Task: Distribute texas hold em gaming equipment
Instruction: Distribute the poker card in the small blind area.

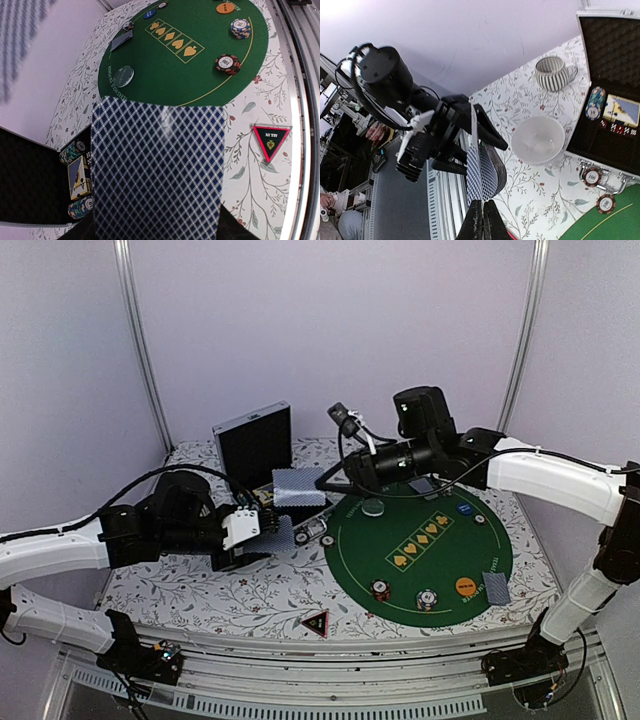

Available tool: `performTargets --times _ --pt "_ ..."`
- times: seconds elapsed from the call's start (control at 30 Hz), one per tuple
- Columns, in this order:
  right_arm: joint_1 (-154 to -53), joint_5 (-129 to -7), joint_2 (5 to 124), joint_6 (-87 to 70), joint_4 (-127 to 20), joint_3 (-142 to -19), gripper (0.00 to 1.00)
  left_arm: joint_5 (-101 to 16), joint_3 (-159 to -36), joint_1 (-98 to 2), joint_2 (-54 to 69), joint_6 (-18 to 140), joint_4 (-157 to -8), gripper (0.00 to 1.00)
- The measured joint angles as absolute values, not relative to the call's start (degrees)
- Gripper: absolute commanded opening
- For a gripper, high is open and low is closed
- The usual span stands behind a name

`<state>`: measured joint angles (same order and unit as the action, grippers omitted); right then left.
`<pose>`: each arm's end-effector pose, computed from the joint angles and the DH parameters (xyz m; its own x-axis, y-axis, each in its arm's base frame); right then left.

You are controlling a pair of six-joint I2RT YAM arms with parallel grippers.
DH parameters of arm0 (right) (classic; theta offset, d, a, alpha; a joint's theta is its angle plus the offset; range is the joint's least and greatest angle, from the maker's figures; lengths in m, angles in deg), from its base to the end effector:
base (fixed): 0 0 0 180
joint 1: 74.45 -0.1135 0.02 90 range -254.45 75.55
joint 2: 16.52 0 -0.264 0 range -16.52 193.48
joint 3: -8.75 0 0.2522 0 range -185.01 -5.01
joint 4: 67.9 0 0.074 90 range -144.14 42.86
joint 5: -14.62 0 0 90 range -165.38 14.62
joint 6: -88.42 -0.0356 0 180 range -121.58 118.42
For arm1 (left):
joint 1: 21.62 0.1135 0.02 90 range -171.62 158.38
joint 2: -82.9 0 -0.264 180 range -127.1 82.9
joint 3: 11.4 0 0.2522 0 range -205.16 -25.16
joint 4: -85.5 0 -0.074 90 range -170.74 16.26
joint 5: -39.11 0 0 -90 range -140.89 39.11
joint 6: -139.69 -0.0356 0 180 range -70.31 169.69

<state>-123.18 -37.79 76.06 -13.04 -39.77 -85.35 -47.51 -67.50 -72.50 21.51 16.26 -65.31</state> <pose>0.2313 0.2965 0.3381 -0.4794 -0.3075 -0.8220 -0.8776 0.1774 0.4454 0.1466 -0.1836 0.2600 0.1455 0.6928 -0.7063 0.8687 0.2522 0.4263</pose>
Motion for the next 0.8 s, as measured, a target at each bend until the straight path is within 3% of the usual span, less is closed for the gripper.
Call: performTargets --times 0.2,0.43,0.6,0.8 --pt "-114.1 -35.9 70.2 -19.0 -46.1 -82.8 0.02 -47.4 -67.5 -72.5 21.5 16.2 -65.3 0.58" --pt "-95.4 -44.8 70.3 -32.8 -53.5 -75.1 0.02 -47.2 -67.5 -72.5 21.5 16.3 -65.3 0.58" --pt "-87.2 -54.0 78.8 -41.6 -60.4 -68.9 0.02 -47.2 -67.5 -72.5 21.5 16.3 -65.3 0.58" --pt "-86.7 -60.2 89.9 -46.8 -64.6 -70.8 0.02 -47.2 -67.5 -72.5 21.5 16.3 -65.3 0.59"
